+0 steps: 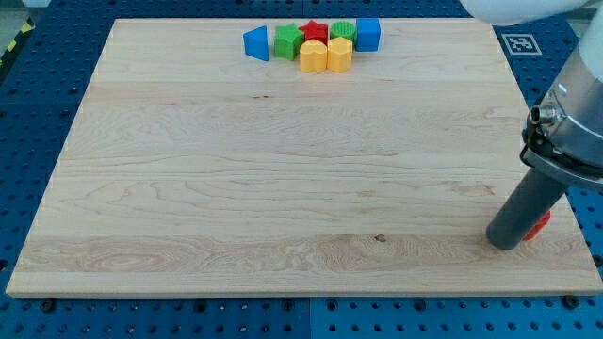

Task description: Place your arm to the left side of blue triangle

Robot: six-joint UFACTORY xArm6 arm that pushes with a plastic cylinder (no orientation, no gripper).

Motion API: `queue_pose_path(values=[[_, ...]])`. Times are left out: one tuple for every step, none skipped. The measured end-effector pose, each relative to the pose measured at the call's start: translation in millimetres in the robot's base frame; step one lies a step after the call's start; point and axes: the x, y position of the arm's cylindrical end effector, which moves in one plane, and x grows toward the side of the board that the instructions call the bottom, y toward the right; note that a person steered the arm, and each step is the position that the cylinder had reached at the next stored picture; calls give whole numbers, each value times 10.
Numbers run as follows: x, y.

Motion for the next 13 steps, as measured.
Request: queue_pose_path(values=[[0,235],[0,255],[-29,-102],[-261,-286],[-270,-291],[-518,-486],[-734,-588],[-781,-636],[-968,-859],[-1022,-864],[-1022,-875],[-1022,-1053],[-1029,-1103]])
